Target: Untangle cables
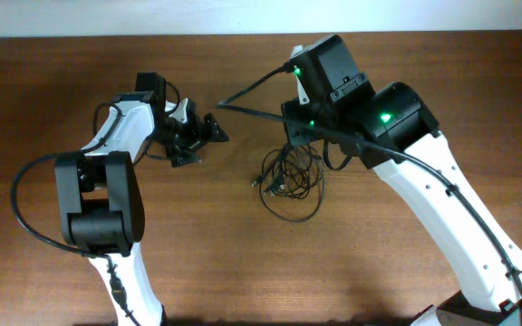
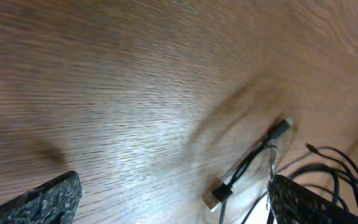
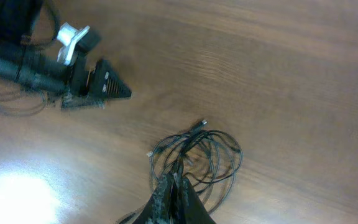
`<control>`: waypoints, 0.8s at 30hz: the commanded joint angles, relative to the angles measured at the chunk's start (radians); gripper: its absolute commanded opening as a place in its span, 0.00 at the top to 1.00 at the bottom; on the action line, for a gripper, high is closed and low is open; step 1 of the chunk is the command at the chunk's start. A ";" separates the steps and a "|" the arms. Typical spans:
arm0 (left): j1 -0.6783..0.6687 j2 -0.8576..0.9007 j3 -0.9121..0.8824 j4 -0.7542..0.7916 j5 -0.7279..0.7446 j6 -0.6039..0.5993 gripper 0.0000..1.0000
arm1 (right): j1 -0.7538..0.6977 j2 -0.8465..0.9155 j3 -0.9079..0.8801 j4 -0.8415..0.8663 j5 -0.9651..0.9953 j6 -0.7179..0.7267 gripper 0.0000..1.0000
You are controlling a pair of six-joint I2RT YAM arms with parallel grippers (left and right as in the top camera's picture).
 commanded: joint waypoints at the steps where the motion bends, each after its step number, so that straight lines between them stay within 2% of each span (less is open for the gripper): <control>1: -0.004 -0.014 -0.005 0.011 0.124 0.113 0.01 | -0.012 -0.013 0.030 0.070 -0.152 0.050 0.96; 2: -0.004 -0.014 -0.005 0.018 0.175 0.164 0.01 | -0.012 -0.014 0.040 0.103 -0.232 0.007 0.96; 4: -0.004 -0.014 -0.005 0.023 0.402 0.339 0.01 | -0.027 -0.018 0.082 0.172 -0.341 -0.017 0.96; 5: -0.004 -0.014 -0.005 0.010 0.542 0.463 0.01 | -0.041 -0.018 0.112 0.195 -0.382 -0.016 0.96; 7: -0.004 -0.014 -0.005 -0.013 0.618 0.542 0.01 | -0.076 -0.018 0.171 0.214 -0.431 -0.016 0.96; 9: -0.004 -0.014 -0.005 -0.014 0.621 0.544 0.01 | -0.126 -0.018 0.221 0.229 -0.426 0.003 0.96; 11: -0.005 -0.014 -0.005 -0.014 0.629 0.544 0.01 | -0.165 -0.016 0.224 0.216 -0.422 0.161 0.96; 12: -0.005 -0.014 -0.005 -0.014 0.640 0.548 0.01 | -0.171 -0.011 0.223 0.199 -0.422 0.187 0.96; 18: -0.002 -0.014 -0.005 -0.153 0.844 0.849 0.01 | -0.172 -0.008 0.222 0.053 -0.288 0.141 0.96; 24: -0.023 -0.014 -0.005 -0.175 0.903 0.879 0.01 | -0.169 -0.006 0.220 0.043 -0.309 0.142 0.96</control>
